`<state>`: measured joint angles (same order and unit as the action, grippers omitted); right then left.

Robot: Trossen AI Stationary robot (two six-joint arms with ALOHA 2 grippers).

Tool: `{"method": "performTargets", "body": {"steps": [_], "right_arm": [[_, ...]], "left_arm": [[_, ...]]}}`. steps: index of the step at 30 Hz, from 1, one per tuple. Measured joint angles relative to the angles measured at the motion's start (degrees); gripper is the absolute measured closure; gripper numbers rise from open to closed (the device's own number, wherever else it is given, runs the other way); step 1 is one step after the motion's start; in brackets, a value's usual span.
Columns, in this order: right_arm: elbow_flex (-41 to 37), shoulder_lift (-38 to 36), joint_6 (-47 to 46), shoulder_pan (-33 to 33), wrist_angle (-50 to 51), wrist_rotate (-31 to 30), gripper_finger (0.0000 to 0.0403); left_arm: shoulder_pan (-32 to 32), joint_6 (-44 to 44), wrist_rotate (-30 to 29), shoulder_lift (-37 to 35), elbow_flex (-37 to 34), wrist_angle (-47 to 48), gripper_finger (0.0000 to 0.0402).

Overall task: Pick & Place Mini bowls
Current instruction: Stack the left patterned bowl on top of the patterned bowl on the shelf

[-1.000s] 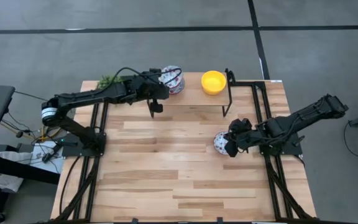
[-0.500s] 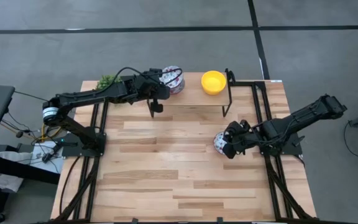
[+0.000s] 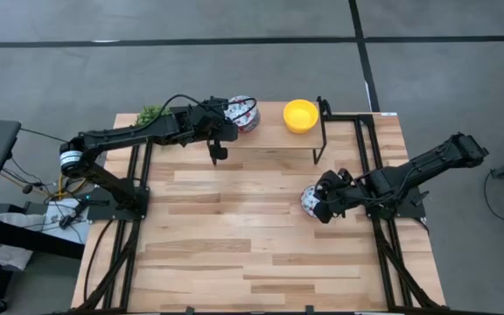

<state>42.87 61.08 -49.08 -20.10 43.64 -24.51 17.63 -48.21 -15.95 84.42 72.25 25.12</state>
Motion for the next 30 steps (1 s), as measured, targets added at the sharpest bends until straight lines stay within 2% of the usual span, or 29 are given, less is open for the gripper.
{"method": "performTargets", "body": {"steps": [30], "right_arm": [[0.0, 0.0, -0.5, 0.0, -0.1, 1.0, 0.0339]], "left_arm": [[0.2, -2.6, -0.9, 2.6, 0.0, -0.5, 0.0384]]}}
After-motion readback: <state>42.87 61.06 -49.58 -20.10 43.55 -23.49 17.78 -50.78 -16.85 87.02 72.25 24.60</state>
